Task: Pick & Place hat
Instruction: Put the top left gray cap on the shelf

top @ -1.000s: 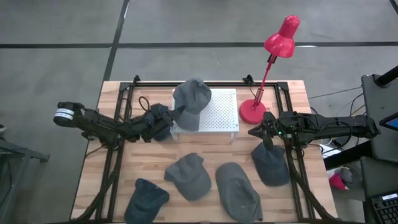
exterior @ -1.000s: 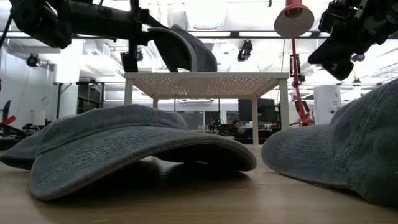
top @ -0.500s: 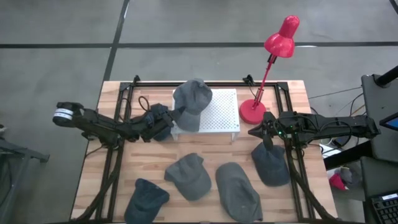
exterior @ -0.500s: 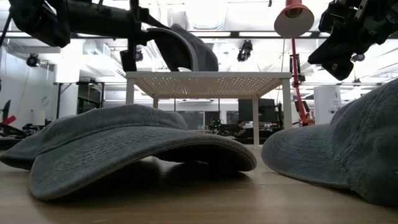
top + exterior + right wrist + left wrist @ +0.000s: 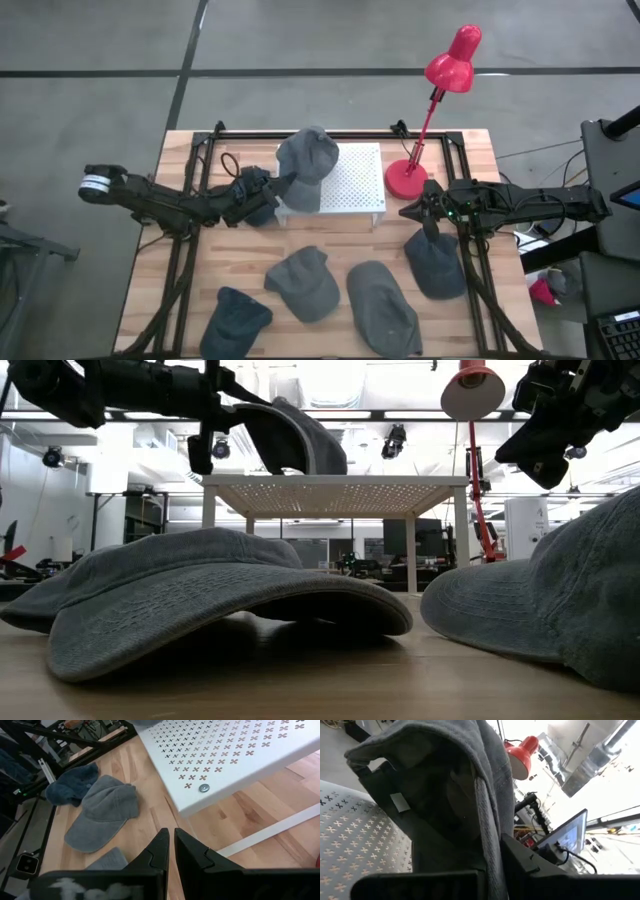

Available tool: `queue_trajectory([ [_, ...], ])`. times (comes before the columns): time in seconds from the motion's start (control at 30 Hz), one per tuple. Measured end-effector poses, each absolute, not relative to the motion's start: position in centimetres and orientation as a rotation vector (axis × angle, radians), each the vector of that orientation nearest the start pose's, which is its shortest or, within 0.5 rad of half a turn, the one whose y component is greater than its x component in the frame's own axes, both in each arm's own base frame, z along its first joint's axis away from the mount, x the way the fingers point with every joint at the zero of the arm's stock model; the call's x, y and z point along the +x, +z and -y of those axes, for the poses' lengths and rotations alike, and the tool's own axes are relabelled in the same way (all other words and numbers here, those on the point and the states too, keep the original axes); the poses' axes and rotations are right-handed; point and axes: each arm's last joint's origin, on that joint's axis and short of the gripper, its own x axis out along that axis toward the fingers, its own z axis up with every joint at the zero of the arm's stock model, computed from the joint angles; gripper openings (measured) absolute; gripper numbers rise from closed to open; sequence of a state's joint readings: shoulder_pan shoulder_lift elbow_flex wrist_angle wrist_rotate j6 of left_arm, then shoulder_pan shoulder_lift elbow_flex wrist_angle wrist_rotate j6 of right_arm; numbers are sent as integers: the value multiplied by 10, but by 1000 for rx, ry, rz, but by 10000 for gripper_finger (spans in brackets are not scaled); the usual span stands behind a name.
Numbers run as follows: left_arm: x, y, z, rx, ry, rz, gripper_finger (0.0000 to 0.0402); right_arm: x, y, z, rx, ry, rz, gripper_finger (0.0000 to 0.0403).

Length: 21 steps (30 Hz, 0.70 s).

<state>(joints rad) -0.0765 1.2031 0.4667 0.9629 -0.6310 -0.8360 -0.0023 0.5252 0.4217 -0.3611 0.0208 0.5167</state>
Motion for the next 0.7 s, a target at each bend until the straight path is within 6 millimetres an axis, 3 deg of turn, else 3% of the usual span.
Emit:
queue_trajectory([
  [0.7, 219, 249, 0, -795, 496, 219, 35, 128, 227, 1, 545, -152, -445, 27],
])
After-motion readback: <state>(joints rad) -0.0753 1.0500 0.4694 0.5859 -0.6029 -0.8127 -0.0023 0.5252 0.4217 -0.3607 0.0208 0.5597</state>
